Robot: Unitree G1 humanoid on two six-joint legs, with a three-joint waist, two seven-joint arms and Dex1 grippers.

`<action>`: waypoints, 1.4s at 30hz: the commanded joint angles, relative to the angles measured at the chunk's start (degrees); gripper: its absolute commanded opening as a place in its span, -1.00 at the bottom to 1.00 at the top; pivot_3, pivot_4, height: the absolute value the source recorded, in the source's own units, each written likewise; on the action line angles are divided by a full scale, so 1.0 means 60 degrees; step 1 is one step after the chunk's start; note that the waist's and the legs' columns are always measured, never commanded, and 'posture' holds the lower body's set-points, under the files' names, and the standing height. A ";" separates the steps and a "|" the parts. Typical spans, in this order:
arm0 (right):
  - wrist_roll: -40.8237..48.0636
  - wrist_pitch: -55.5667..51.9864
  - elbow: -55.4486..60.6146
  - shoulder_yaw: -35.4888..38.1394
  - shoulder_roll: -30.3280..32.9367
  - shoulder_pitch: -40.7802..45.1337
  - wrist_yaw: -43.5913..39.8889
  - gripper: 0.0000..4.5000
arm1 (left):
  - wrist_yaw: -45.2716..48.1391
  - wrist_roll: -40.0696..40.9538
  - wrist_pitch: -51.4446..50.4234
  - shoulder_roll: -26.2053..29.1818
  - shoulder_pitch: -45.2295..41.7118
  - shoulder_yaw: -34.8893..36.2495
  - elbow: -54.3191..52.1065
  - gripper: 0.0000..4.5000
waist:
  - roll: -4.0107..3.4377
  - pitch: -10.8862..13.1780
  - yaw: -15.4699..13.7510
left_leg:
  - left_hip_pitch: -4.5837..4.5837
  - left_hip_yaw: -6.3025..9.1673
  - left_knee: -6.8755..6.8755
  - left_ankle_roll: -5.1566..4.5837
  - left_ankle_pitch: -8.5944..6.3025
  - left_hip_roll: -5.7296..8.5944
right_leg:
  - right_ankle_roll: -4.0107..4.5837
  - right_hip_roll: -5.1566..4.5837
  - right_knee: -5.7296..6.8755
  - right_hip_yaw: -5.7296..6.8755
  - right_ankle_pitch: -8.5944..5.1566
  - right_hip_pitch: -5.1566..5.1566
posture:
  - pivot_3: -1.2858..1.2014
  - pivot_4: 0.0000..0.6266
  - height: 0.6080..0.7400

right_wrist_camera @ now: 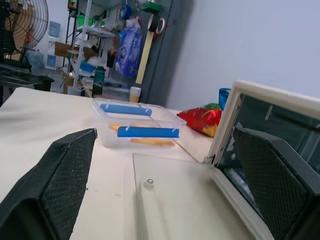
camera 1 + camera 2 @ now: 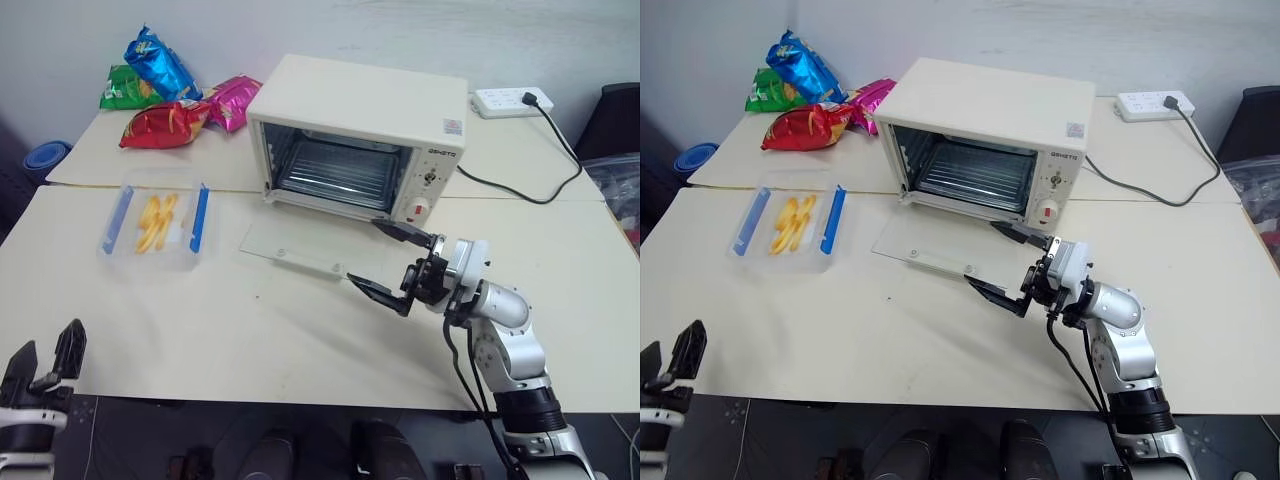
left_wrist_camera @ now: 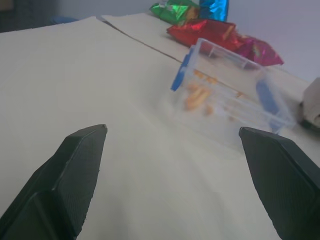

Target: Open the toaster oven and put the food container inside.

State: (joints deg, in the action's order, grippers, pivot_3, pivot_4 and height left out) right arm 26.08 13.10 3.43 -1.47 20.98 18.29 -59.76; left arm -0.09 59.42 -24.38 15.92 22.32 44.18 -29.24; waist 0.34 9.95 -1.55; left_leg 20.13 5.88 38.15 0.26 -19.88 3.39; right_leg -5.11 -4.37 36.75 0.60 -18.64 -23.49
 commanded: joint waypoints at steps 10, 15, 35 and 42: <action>0.0192 -0.0556 0.1157 -0.0322 0.0233 -0.0487 -0.0181 1.00 | -0.9024 0.4970 -0.1972 0.1857 -0.4851 -0.1484 0.1952 0.99 | 0.0009 -0.0008 0.0103 | -0.0003 -0.0015 -0.0004 0.0017 -0.0001 -0.0006 | 0.0000 0.0023 0.0023 -0.0020 0.0000 -0.0028 | 0.03 -0.52 1.00; 0.0104 -0.0703 0.1434 -0.0266 0.0207 -0.0660 0.0213 1.00 | -0.9502 0.5177 -0.2306 0.2153 -0.6416 -0.1976 0.3503 0.99 | 0.0017 -0.0011 0.0041 | 0.0003 -0.0012 0.0010 0.0020 0.0000 -0.0005 | 0.0000 0.0028 0.0022 -0.0016 0.0000 -0.0030 | 0.03 -0.52 1.00; -0.0023 -0.0956 0.1474 -0.0516 0.0120 -0.0583 0.0471 1.00 | -0.7465 0.4035 -0.4460 0.5383 -0.7439 -0.1668 0.6344 -0.95 | 0.0018 -0.0010 0.0160 | 0.0007 -0.0011 -0.0002 0.0028 0.0004 -0.0005 | 0.0001 0.0029 0.0024 -0.0017 0.0000 -0.0043 | 0.03 -0.52 1.00; 0.0058 -0.1330 0.1997 -0.0044 0.0687 -0.1468 0.0672 1.00 | -0.2802 0.2609 -0.6880 0.7674 -0.9257 -0.3512 0.7251 -0.98 | 0.0020 -0.0009 0.0058 | 0.0021 0.0002 -0.0011 0.0026 0.0004 0.0015 | 0.0002 0.0013 0.0015 -0.0012 -0.0001 -0.0045 | 0.03 -0.52 1.00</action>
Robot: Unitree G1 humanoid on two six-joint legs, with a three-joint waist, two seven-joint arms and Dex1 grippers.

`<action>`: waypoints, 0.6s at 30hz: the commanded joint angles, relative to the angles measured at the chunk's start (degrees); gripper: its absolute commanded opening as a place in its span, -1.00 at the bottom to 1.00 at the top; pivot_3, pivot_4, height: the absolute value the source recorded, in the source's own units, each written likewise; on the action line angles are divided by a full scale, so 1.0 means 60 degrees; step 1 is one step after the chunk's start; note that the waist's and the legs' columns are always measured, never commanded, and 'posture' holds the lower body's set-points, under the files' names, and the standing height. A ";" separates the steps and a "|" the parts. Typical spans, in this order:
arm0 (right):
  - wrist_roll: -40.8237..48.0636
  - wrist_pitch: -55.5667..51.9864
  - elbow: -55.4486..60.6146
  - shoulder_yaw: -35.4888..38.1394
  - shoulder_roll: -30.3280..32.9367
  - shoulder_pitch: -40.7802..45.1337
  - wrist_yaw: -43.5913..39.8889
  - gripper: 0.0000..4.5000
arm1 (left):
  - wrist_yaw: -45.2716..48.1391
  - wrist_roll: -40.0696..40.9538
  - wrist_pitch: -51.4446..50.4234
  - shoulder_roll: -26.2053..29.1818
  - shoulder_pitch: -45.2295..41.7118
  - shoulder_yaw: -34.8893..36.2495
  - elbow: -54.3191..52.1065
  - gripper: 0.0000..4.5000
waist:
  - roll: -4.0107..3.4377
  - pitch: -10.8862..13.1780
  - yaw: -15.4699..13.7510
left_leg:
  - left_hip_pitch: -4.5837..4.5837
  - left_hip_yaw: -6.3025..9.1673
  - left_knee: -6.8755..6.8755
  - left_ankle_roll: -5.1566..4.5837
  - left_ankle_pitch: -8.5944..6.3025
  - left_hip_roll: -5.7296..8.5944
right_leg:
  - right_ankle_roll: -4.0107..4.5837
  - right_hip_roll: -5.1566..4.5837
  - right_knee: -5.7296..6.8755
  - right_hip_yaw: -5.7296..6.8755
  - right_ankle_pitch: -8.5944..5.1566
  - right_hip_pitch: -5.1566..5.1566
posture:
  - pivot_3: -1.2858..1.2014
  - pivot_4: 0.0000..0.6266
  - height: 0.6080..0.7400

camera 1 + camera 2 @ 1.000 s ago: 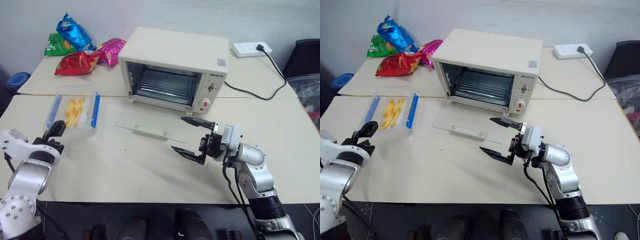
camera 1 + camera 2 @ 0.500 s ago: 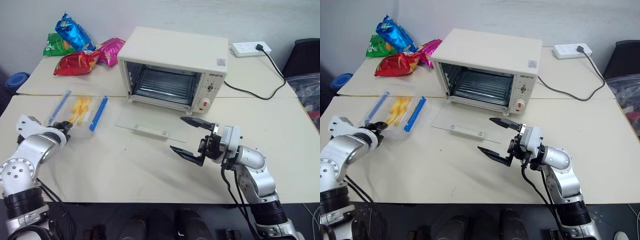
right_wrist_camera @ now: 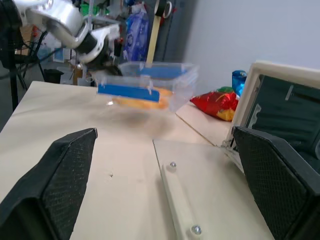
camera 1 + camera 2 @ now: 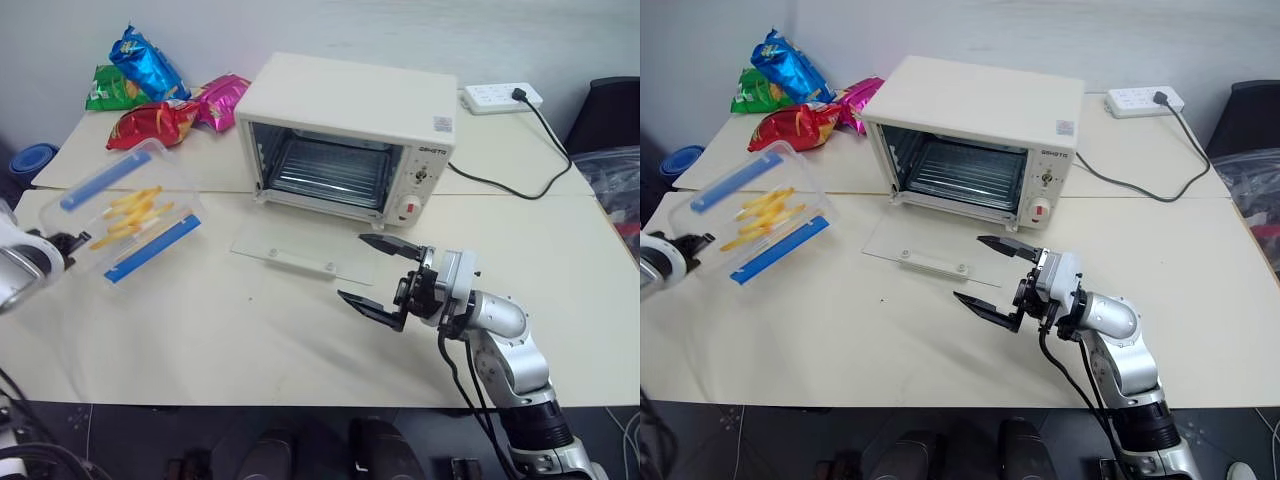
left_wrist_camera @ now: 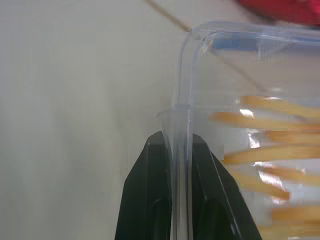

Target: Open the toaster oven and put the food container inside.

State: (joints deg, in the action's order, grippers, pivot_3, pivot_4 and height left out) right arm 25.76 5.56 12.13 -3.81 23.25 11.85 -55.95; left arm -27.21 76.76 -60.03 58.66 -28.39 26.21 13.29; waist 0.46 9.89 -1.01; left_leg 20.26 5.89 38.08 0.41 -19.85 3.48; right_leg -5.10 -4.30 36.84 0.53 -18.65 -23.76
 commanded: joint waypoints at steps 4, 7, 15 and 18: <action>-0.0001 0.0021 0.0599 0.0730 0.0682 -0.1068 0.0197 1.00 | 0.3554 -0.1433 -0.1622 0.0511 -0.2590 -0.1844 0.0706 -0.98 | -0.0004 0.0002 -0.0020 | -0.0001 -0.0008 -0.0002 -0.0008 0.0000 0.0014 | -0.0001 -0.0011 0.0000 -0.0009 0.0001 -0.0001 | 0.03 -0.52 1.00; -0.0121 0.0079 0.0643 0.1002 0.0811 -0.1491 0.0425 1.00 | 0.5027 -0.2626 -0.1937 0.0145 -0.3868 -0.3334 0.0641 -0.98 | 0.0000 0.0003 -0.0027 | 0.0002 -0.0006 0.0002 -0.0003 0.0003 0.0010 | -0.0001 -0.0003 0.0009 -0.0001 0.0001 -0.0005 | 0.03 -0.52 1.00; -0.0292 0.0094 0.1291 0.1123 0.0716 -0.2276 0.0963 1.00 | 0.6379 -0.5305 -0.1329 -0.2468 -0.5568 -0.5028 0.1385 -0.98 | 0.0000 0.0005 0.0079 | 0.0012 -0.0019 0.0001 -0.0003 0.0004 0.0008 | -0.0001 0.0004 0.0027 -0.0022 0.0000 -0.0034 | 0.03 -0.52 1.00; -0.0478 0.0082 0.1582 0.1038 0.0516 -0.2421 0.1377 1.00 | 0.6802 -0.5980 -0.1051 -0.3426 -0.5868 -0.5189 0.1842 -0.98 | 0.0004 0.0006 0.0102 | 0.0020 -0.0020 0.0007 -0.0003 0.0004 0.0010 | -0.0002 0.0004 0.0030 -0.0022 0.0001 -0.0042 | 0.03 -0.52 1.00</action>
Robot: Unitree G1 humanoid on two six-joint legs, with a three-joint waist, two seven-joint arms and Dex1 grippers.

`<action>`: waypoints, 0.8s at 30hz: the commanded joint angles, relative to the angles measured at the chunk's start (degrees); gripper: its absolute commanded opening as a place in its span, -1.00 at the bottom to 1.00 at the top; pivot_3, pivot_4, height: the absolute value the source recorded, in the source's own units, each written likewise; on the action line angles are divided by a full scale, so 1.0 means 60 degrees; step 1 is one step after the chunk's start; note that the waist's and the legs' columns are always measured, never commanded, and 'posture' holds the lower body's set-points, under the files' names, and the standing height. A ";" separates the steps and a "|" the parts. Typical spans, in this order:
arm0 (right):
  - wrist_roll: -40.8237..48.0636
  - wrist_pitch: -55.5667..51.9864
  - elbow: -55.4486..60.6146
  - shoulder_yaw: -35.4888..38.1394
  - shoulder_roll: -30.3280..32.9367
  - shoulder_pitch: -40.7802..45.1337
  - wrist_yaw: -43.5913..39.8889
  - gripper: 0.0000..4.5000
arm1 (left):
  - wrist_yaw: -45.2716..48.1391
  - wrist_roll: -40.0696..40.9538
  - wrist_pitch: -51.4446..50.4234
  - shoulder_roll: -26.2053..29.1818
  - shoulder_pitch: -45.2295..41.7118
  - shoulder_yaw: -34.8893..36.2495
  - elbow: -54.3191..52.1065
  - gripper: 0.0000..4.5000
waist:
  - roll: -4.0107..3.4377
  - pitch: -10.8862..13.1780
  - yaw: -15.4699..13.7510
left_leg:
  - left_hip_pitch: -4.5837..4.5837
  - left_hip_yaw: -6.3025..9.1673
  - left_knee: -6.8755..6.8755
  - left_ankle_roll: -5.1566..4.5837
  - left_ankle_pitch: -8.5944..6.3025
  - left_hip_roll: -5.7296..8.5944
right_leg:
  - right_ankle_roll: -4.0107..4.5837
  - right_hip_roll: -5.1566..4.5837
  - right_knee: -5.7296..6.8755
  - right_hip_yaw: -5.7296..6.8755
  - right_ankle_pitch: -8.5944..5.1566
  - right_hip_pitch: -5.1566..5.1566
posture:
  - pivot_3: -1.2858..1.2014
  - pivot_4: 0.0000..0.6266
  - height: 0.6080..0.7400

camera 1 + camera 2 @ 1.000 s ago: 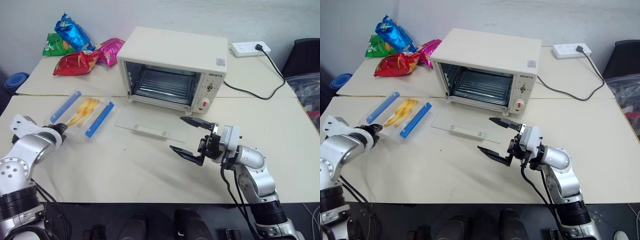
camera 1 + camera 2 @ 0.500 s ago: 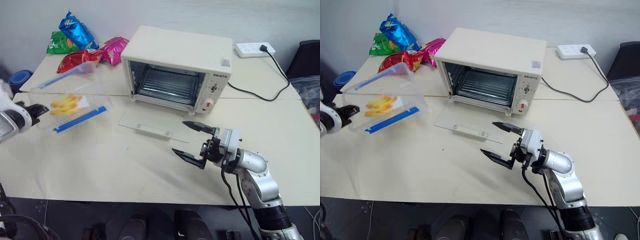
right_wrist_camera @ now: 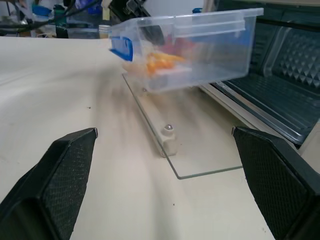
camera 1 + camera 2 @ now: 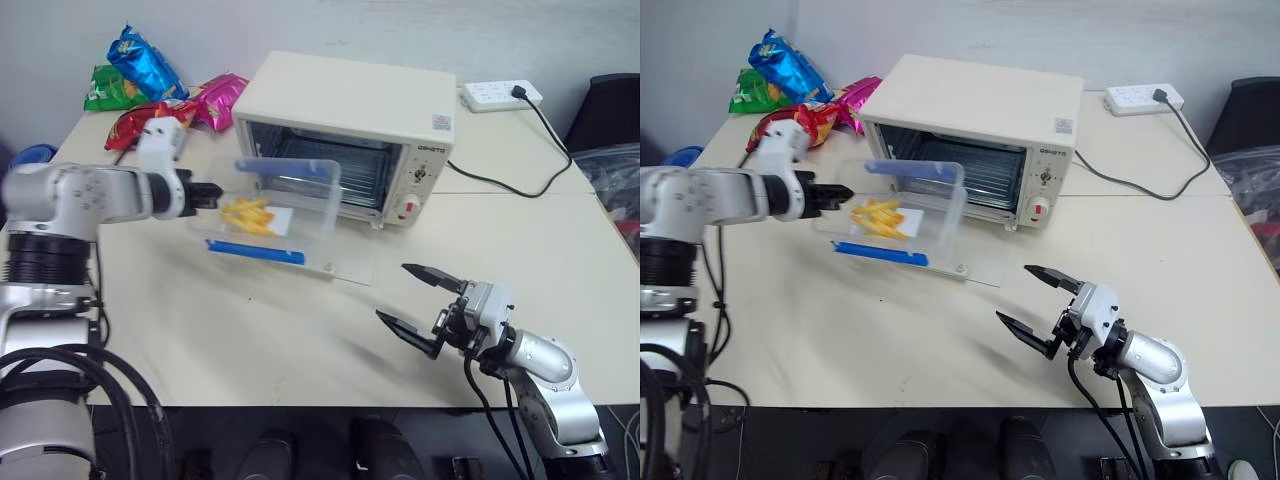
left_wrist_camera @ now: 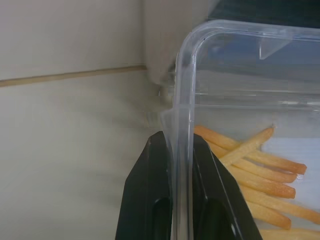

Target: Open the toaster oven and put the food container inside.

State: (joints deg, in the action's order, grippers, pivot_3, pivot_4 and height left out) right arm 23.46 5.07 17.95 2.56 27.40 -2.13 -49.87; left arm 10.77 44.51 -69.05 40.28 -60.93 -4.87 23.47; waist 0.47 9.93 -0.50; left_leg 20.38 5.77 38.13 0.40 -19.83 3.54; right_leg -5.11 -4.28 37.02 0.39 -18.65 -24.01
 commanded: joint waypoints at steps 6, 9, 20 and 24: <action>-0.0251 0.0008 0.1225 -0.0156 -0.0368 -0.0497 0.0865 1.00 | 0.1134 -0.1844 0.0926 -0.1094 -0.0692 -0.0104 0.0693 -0.83 | 0.0004 0.0001 0.0117 | 0.0005 -0.0002 -0.0009 0.0004 0.0002 0.0010 | -0.0001 0.0018 0.0031 -0.0058 0.0000 -0.0050 | 0.03 -0.52 1.00; -0.0287 0.0019 0.1283 -0.0153 -0.0367 -0.0616 0.1007 1.00 | 0.1346 -0.2167 0.1024 -0.1266 -0.0777 0.0106 0.0725 -0.44 | 0.0005 0.0002 0.0098 | 0.0005 -0.0003 -0.0005 0.0004 0.0001 0.0023 | -0.0001 0.0022 0.0063 -0.0093 0.0000 -0.0079 | 0.03 -0.52 1.00; 0.0549 -0.2112 0.2094 -0.0387 0.0375 -0.0575 0.1104 0.92 | 0.4861 -0.2036 0.2892 0.0527 0.0444 0.1979 -0.0226 0.00 | 0.0004 0.0002 0.0178 | 0.0001 0.0002 -0.0010 0.0009 -0.0001 0.0031 | -0.0001 0.0036 0.0082 -0.0144 0.0000 -0.0115 | 0.03 -0.52 1.00; 0.0261 -0.3393 0.2181 -0.0991 0.0857 0.0182 0.1181 0.45 | 0.8310 -0.2581 0.5741 0.1906 0.2424 0.1597 -0.0945 -0.45 | 0.0003 0.0001 0.0236 | 0.0001 0.0019 -0.0013 0.0012 -0.0003 0.0028 | 0.0002 0.0039 0.0078 -0.0137 -0.0001 -0.0117 | 0.03 -0.52 1.00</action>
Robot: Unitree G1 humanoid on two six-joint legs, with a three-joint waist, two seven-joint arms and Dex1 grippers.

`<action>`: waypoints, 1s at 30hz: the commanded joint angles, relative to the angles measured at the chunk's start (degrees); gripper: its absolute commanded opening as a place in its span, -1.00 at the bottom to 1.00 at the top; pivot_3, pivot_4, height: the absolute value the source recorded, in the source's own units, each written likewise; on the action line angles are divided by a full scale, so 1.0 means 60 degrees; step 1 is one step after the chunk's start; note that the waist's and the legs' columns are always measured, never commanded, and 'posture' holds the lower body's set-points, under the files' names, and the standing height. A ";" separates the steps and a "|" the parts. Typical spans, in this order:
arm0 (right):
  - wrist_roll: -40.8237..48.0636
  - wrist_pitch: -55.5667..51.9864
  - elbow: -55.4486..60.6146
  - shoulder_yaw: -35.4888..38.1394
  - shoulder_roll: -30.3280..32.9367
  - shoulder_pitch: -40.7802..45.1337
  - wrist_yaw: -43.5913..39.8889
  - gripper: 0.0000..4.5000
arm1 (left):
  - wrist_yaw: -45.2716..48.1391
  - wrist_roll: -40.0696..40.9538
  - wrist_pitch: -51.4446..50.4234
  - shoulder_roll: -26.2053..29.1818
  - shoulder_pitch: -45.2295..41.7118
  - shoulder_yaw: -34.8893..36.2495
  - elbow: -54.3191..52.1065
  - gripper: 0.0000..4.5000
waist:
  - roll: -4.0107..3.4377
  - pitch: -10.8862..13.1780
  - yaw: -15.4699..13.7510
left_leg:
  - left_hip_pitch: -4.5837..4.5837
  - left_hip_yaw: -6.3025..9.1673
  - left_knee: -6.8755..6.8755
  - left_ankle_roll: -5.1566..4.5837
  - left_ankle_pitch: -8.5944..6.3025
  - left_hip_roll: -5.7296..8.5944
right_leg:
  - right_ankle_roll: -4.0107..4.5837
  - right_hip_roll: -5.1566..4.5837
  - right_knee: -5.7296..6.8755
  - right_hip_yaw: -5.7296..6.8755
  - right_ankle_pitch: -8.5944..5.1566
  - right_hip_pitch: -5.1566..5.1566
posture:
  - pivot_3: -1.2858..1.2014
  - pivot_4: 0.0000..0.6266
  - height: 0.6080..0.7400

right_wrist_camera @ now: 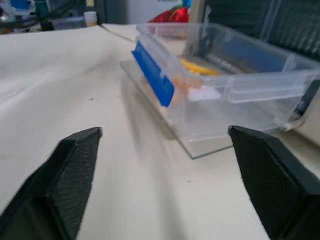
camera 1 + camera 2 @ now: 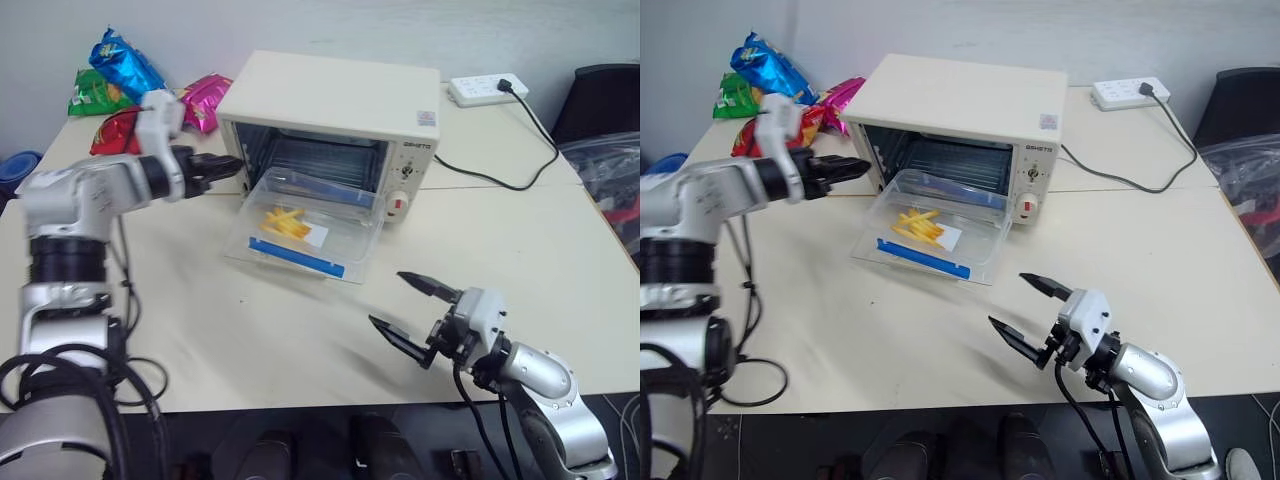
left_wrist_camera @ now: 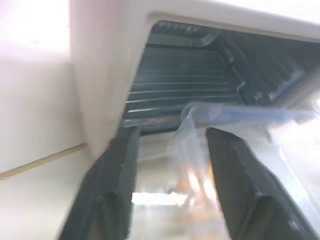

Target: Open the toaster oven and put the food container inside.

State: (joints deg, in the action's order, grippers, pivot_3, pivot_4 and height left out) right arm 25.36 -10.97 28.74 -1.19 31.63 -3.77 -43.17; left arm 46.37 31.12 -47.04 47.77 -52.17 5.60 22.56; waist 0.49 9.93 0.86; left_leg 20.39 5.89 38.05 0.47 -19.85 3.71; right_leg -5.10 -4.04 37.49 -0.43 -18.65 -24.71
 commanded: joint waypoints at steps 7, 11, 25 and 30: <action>-0.1100 -0.1381 -0.1098 -0.1082 0.0010 0.2387 0.0324 -0.64 | 0.2854 -0.0579 0.3395 -0.0426 0.3314 -0.0601 -0.2485 -1.00 | 0.0003 -0.0001 -0.0418 | 0.0005 0.0029 0.0039 -0.0025 -0.0006 0.0034 | -0.0006 -0.0039 -0.0017 0.0016 0.0004 0.0043 | 0.03 -0.52 1.00; -0.1780 -0.0881 -0.2542 -0.1267 -0.0255 0.3578 0.0385 -0.99 | 0.1810 -0.1184 0.3649 -0.1621 0.3447 -0.0925 -0.2602 -1.00 | 0.0015 -0.0001 -0.0391 | 0.0023 0.0040 0.0043 -0.0044 0.0003 0.0066 | -0.0020 -0.0061 -0.0012 0.0024 0.0011 0.0032 | 0.03 -0.52 1.00; -0.2899 0.0158 -0.6110 -0.1311 -0.1829 0.6429 0.0862 -0.99 | -0.1595 -0.2101 0.4990 -0.4116 0.2330 -0.0173 -0.0420 -1.00 | 0.0016 -0.0002 -0.0027 | 0.0022 0.0018 0.0033 -0.0034 0.0009 0.0056 | -0.0022 -0.0049 0.0009 0.0024 0.0012 -0.0005 | 0.03 -0.52 1.00; -0.3201 0.0078 -0.7091 -0.0750 -0.2975 0.7150 0.2712 -0.99 | -0.2448 -0.1909 0.5587 -0.4752 0.1737 0.0510 0.0554 -1.00 | 0.0016 -0.0002 -0.0013 | 0.0023 0.0022 0.0042 -0.0034 0.0009 0.0063 | -0.0022 -0.0062 0.0020 0.0038 0.0012 -0.0006 | 0.03 -0.52 1.00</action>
State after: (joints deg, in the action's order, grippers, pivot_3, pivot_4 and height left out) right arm 5.88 -11.15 -14.27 -7.83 15.35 37.82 -30.91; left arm 33.61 18.89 -15.42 19.90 -40.02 6.94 24.98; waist 0.59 9.92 0.78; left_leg 20.53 6.02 38.30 0.27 -19.80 4.09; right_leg -5.23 -4.42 37.64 -0.18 -18.58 -24.74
